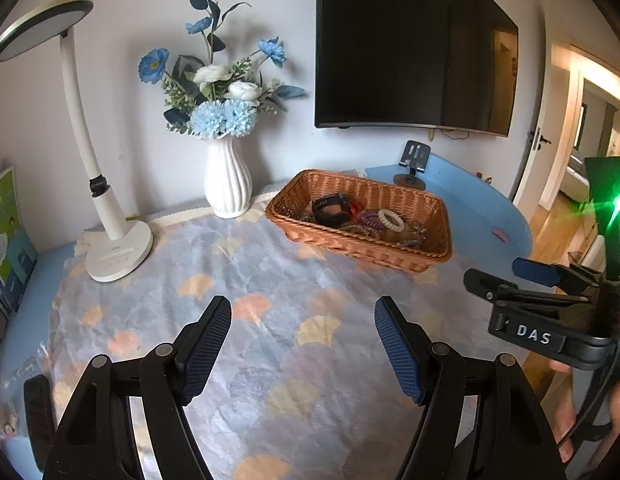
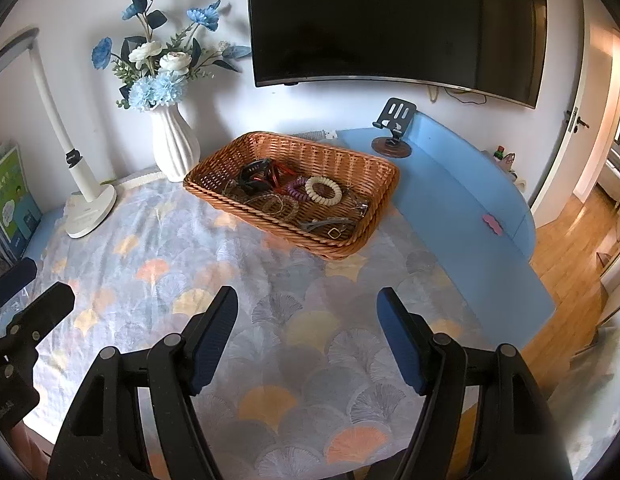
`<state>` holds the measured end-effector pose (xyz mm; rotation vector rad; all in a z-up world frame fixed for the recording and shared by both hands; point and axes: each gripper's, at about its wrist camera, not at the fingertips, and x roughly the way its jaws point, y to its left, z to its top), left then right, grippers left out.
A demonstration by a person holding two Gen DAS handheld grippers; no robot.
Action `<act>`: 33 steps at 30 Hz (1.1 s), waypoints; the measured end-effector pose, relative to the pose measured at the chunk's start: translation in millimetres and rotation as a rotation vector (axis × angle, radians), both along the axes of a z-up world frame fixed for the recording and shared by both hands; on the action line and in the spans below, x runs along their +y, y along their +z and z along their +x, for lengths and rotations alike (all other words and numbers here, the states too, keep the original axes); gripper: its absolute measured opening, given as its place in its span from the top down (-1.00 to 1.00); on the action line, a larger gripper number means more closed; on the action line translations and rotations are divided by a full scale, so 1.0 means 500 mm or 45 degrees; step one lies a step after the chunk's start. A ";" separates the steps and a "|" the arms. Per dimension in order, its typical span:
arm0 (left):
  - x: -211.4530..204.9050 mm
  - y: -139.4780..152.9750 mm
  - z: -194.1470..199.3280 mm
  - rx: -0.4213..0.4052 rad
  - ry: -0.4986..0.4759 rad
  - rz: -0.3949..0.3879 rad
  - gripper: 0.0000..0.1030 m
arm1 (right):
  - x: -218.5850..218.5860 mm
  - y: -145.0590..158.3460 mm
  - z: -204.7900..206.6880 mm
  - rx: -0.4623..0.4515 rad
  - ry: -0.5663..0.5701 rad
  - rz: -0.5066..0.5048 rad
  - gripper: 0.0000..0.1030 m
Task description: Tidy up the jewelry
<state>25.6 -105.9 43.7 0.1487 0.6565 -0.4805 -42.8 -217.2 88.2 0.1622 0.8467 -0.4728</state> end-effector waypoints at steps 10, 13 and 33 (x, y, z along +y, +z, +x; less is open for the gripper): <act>0.002 -0.009 0.009 0.024 0.002 0.002 -0.47 | -0.002 -0.006 0.001 0.005 -0.004 0.008 -0.44; 0.000 -0.009 0.008 0.026 -0.010 -0.004 -0.47 | -0.003 -0.008 0.002 0.010 -0.001 0.009 -0.44; 0.010 -0.001 0.001 -0.066 0.039 0.014 -0.47 | 0.002 -0.019 0.003 0.017 0.001 0.025 -0.44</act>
